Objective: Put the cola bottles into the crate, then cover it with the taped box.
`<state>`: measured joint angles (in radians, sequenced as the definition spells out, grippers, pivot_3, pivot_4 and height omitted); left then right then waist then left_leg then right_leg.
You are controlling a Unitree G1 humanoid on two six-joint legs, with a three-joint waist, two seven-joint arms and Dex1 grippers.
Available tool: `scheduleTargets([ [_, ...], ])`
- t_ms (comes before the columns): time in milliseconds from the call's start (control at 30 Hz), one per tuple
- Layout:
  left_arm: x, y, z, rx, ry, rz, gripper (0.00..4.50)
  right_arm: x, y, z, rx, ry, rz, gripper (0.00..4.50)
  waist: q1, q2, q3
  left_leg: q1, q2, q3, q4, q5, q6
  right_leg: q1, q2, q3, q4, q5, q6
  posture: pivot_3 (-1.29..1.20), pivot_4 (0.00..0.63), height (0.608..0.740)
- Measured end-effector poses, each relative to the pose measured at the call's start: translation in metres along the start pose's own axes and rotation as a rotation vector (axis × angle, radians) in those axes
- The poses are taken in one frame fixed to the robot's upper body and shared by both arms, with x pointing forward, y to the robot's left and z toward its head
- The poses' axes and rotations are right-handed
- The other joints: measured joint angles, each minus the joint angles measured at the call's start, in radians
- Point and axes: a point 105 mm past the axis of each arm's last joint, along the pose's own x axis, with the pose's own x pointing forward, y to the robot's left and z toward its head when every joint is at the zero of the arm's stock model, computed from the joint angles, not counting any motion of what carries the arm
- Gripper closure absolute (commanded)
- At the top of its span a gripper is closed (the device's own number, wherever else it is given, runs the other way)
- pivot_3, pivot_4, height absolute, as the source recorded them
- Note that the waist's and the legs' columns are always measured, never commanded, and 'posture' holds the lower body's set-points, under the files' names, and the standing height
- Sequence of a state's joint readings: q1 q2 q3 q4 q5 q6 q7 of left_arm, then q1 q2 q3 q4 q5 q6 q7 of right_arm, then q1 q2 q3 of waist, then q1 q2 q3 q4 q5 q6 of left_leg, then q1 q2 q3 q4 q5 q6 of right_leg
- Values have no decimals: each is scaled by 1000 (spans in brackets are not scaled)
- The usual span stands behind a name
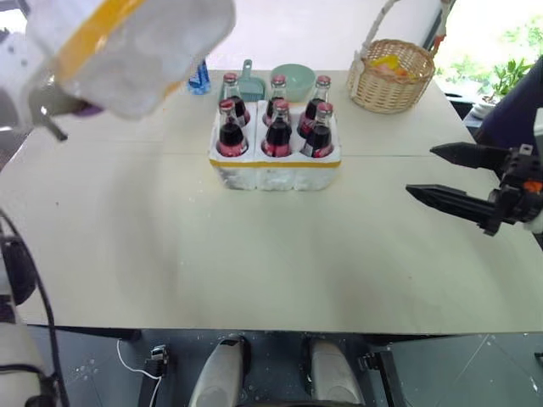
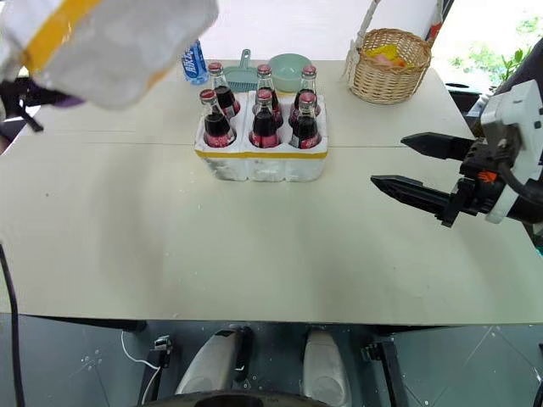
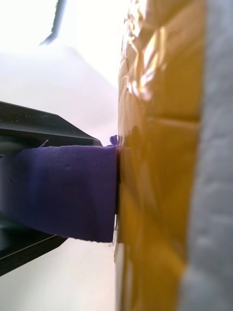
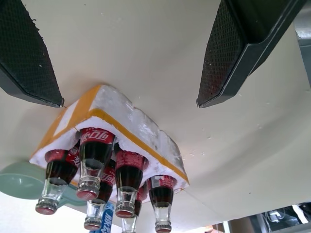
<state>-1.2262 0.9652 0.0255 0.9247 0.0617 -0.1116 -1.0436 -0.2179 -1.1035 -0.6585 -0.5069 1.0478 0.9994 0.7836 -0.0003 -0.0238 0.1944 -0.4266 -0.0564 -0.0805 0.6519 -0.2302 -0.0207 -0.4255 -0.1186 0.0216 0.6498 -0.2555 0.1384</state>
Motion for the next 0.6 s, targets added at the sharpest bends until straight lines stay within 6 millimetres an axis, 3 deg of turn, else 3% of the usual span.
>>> scheduleTargets([
  [133, 27, -9, 32, 146, -107, 49, 4113, 1, 4, -1, 1, -12, -6, 0, -2, 0, 0, 0, -1, 0, 0, 0, 0, 0, 0, 0, 0, 0, 0, 0, 150, 734],
  [400, 65, -43, 52, 425, -162, 83, 4113, 0, 12, -6, 22, -27, -27, 0, -10, 0, 0, 0, -1, 0, 0, 0, 0, 0, 0, 0, 0, 0, 0, 0, 150, 734],
  [600, 70, -59, 60, 614, -234, 126, 4113, -1, 14, -10, 48, -25, -48, 0, -10, 0, 0, 0, -1, 0, 0, 0, 0, 0, 0, 0, 0, 0, 0, 0, 150, 734],
])
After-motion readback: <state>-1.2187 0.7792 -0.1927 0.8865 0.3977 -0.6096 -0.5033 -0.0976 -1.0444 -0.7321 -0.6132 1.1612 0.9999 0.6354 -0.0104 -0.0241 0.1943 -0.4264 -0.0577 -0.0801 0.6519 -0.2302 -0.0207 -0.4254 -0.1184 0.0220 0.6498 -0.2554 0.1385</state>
